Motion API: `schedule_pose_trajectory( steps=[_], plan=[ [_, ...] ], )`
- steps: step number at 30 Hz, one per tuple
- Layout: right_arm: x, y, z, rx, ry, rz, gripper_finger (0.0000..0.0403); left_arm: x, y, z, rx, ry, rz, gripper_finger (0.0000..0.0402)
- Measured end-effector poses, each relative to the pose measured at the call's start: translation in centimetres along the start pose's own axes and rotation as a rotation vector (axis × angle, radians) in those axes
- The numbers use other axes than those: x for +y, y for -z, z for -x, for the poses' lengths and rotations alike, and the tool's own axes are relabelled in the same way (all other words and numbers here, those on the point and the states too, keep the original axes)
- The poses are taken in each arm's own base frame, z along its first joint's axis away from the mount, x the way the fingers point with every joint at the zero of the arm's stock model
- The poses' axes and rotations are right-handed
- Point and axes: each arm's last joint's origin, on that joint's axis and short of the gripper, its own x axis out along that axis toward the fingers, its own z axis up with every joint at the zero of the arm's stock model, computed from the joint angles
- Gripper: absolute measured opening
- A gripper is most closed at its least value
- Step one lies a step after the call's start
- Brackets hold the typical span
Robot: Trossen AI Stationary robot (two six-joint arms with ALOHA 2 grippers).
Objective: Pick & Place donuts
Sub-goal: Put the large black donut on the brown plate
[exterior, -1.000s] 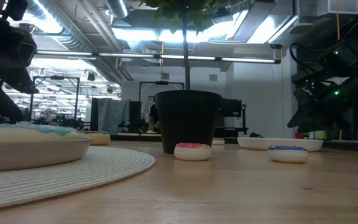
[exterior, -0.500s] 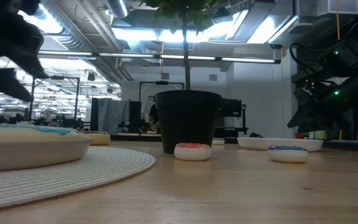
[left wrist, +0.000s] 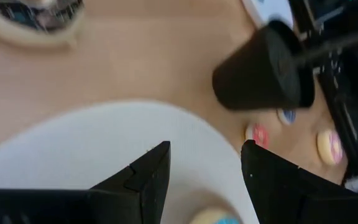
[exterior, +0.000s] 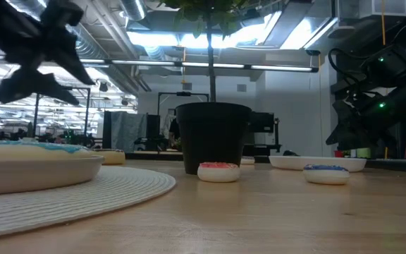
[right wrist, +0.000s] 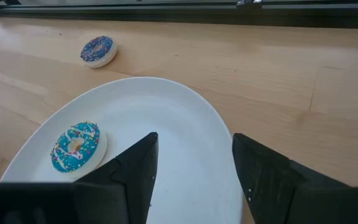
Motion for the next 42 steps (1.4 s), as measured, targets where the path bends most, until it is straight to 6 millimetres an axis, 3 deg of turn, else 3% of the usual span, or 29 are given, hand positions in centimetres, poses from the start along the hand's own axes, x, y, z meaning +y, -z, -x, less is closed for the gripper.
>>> schedule_pose_trajectory(
  steps=[23, 33, 42],
  plan=[
    [0.0, 0.0, 0.0, 0.000, 0.000, 0.000, 0.0207, 2.2, -7.6, -2.6, -0.237, -0.257, -0.099, 0.0187],
    [0.0, 0.0, 0.0, 0.000, 0.000, 0.000, 0.0207, 4.2, -8.9, -5.2, -0.203, -0.466, -0.095, 0.0187],
    [0.0, 0.0, 0.0, 0.000, 0.000, 0.000, 0.0207, 5.4, -8.4, -7.3, -0.107, -0.574, -0.111, 0.0187]
  ],
)
